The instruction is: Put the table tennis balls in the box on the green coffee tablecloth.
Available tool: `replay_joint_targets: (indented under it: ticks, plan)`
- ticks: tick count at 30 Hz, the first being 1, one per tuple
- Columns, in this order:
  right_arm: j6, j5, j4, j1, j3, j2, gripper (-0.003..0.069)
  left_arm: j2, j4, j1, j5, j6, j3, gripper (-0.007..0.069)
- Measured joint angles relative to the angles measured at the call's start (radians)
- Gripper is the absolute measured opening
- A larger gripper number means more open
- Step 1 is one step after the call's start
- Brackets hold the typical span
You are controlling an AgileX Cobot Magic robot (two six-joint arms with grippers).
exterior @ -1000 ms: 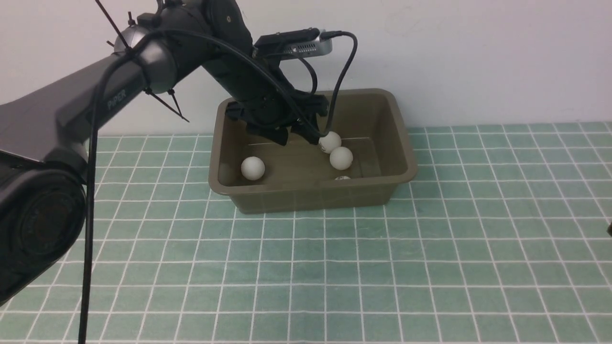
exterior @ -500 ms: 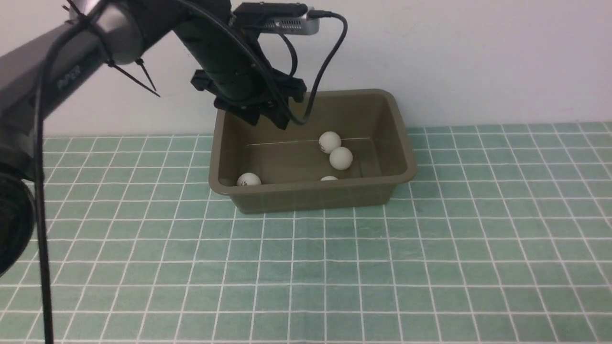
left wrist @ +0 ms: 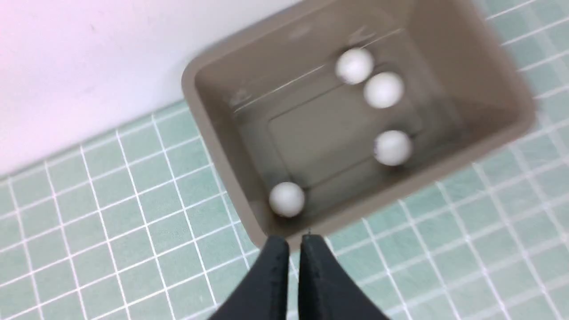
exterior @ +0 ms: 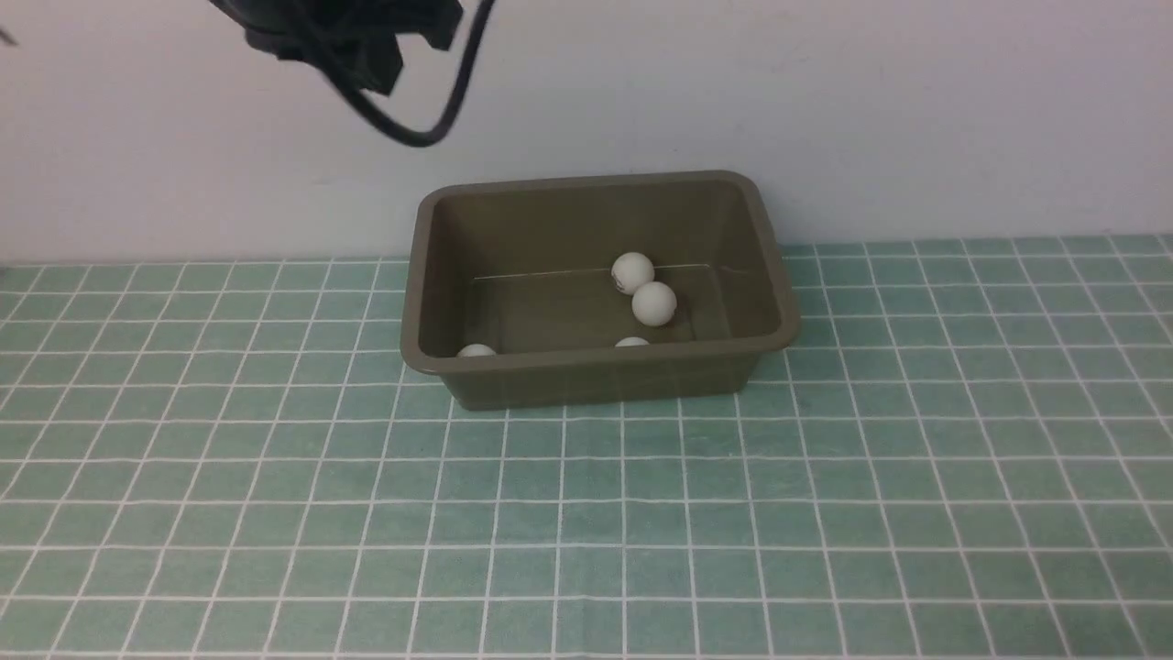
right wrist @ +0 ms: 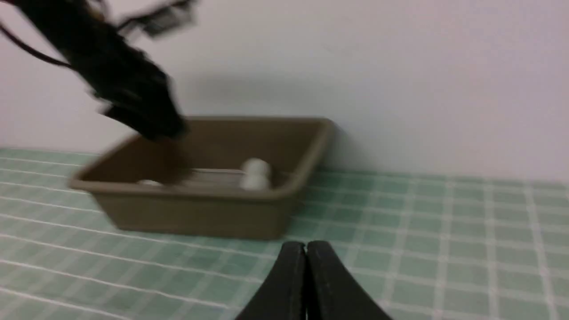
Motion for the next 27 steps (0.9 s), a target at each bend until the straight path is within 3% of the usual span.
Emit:
replay_joint_targets:
  ticks: [7,12,15,19,27]
  plan:
    - [0.0,0.0,0.0,0.0,0.0,0.0,-0.0018,-0.334,-0.001,-0.097,-0.002,-0.051,0.3,-0.0004]
    - [0.0,0.0,0.0,0.0,0.0,0.0,-0.0018,-0.55,0.0,-0.133,-0.111,-0.108,0.585,-0.0004]
    - [0.0,0.0,-0.001,0.0,0.0,0.0,-0.0018,-0.827,-0.01,-0.141,-0.419,-0.182,0.966,-0.0004]
    - [0.0,0.0,-0.001,0.0,0.0,0.0,-0.0018,-1.053,-0.01,-0.142,-0.62,-0.208,1.205,-0.0004]
    - [0.0,0.0,-0.001,0.0,0.0,0.0,-0.0018,-1.547,0.011,-0.142,-0.735,-0.209,1.501,-0.0004]
